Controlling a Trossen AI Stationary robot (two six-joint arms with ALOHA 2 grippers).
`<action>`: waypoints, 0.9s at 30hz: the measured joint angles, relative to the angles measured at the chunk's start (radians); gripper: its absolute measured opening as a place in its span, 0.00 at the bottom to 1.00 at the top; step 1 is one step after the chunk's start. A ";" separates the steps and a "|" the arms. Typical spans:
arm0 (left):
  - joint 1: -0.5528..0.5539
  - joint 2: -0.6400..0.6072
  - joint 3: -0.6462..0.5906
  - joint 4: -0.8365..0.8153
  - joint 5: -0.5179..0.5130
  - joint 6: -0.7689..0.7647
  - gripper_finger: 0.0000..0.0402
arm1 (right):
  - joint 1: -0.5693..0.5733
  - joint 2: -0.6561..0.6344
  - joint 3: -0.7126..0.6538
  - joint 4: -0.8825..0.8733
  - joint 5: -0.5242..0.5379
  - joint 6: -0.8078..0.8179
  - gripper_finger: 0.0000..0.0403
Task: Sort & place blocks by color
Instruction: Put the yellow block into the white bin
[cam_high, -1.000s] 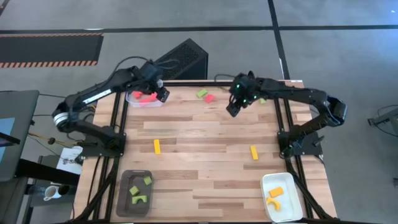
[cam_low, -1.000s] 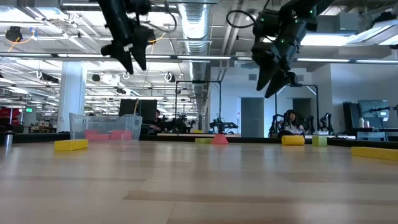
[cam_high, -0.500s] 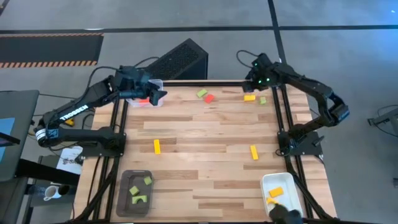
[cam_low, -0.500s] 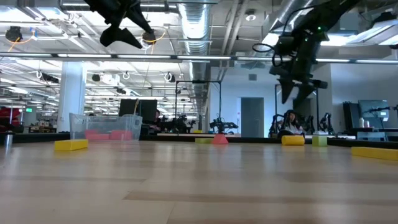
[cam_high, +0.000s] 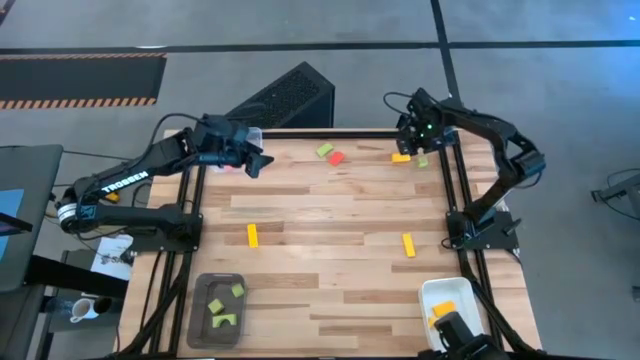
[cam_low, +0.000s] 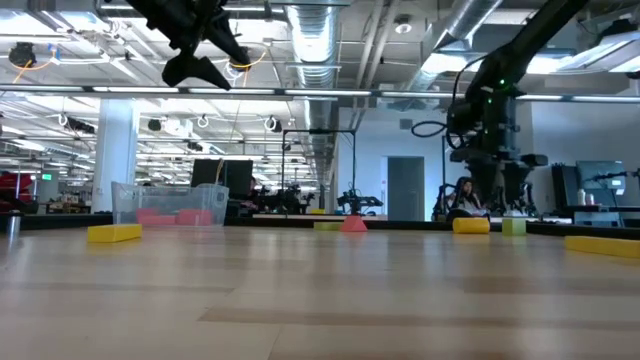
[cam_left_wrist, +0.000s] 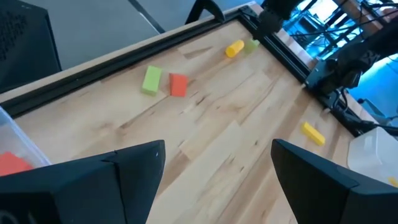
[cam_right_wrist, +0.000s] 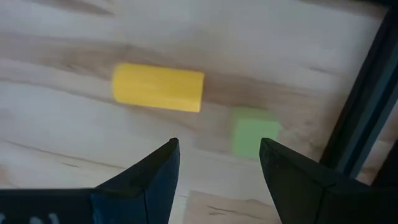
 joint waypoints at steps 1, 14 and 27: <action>-0.002 0.000 0.000 0.000 0.000 0.000 0.68 | 0.002 0.013 0.000 -0.006 0.007 -0.008 0.61; -0.013 0.000 0.000 0.000 -0.001 -0.002 0.68 | 0.002 0.046 -0.001 0.000 0.065 -0.013 0.61; -0.003 0.000 0.000 0.000 -0.010 0.019 0.68 | 0.097 -0.011 0.000 0.083 0.061 0.096 0.61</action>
